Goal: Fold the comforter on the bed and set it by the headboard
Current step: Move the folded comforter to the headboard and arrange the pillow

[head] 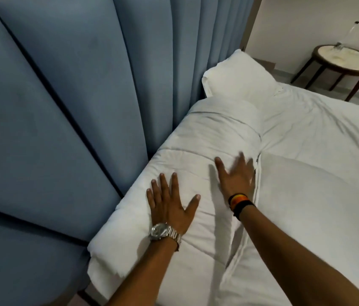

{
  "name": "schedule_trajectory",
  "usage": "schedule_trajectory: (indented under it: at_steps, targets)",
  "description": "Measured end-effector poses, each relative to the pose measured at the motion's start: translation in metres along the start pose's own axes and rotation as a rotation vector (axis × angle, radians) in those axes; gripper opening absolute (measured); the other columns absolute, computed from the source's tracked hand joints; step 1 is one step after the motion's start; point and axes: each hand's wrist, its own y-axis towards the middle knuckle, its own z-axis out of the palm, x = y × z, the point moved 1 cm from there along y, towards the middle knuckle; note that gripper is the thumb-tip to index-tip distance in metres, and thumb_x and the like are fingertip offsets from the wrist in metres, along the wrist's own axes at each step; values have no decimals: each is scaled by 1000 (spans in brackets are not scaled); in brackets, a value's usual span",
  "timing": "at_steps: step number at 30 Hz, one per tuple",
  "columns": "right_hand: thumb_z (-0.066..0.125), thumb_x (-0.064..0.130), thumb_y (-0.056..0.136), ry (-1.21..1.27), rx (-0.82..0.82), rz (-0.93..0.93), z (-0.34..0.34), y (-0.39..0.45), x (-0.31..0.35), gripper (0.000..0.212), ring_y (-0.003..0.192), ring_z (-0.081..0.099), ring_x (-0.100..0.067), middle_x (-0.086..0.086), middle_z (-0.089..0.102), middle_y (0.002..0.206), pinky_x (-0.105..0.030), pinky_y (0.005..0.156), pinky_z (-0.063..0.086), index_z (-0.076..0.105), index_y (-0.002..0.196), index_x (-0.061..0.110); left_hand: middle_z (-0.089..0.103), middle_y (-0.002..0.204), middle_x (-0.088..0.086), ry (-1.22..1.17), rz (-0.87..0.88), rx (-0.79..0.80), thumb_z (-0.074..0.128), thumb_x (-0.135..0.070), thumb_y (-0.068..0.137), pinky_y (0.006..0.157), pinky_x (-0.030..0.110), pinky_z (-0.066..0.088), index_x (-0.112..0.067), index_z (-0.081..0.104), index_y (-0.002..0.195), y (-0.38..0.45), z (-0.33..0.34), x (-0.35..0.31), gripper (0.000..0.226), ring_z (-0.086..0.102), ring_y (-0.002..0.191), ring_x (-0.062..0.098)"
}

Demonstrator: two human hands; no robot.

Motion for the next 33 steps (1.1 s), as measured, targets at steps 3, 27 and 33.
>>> schedule_trajectory:
  at_steps: [3, 27, 33]
  targets:
    - [36, 95, 79, -354, 142, -288, 13, 18, 37, 102, 158, -12, -32, -1, -14, 173, -71, 116, -10, 5, 162, 45, -11, 170, 9, 27, -10, -56, 22, -88, 83, 122, 57, -10, -30, -3, 163, 0, 2, -4, 102, -16, 155, 34]
    - [12, 105, 70, -716, 18, -397, 76, 155, 22, 106, 154, -28, -35, -7, -23, 171, -83, 105, -10, -6, 160, 51, 9, 169, 17, 141, -109, -173, 38, -90, 79, 121, 64, 12, -27, 20, 162, -26, 64, 38, 106, 7, 155, 43]
    - [3, 110, 58, -798, 215, -260, 104, 186, 1, 114, 153, -29, -37, -3, -28, 169, -84, 103, -11, -14, 156, 54, 12, 167, 25, 168, -57, -157, 47, -84, 81, 119, 67, 13, -19, 27, 160, -6, 103, 42, 104, 7, 153, 48]
